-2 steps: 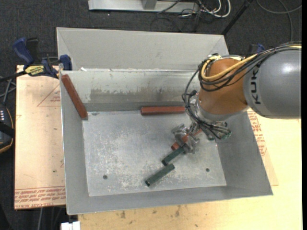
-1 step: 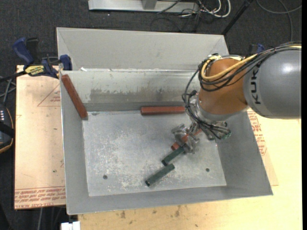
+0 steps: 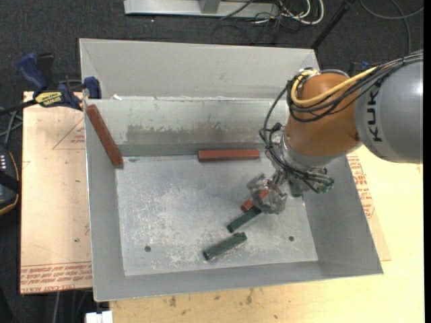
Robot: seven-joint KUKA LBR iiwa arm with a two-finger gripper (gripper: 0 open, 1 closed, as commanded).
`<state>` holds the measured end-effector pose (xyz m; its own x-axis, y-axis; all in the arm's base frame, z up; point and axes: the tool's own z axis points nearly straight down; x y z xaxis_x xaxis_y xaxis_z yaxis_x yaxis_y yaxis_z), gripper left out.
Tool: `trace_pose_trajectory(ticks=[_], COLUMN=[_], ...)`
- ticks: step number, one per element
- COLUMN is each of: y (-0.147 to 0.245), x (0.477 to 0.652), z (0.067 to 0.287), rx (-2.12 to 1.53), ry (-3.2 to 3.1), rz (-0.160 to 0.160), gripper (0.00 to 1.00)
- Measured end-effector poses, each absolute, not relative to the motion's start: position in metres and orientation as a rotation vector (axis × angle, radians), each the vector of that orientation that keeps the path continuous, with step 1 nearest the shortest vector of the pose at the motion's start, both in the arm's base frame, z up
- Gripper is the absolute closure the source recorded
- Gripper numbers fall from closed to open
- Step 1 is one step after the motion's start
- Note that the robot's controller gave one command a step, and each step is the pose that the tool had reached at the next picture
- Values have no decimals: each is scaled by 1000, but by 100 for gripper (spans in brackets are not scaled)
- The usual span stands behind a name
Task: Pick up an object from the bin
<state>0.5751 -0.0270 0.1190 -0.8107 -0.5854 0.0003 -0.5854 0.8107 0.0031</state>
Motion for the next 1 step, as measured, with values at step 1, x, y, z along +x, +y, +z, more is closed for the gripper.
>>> trace_pose_trajectory(ticks=[1], y=[-54], x=[625], z=[164], rx=[1222], ry=[-2898], rz=[-2], gripper=[100])
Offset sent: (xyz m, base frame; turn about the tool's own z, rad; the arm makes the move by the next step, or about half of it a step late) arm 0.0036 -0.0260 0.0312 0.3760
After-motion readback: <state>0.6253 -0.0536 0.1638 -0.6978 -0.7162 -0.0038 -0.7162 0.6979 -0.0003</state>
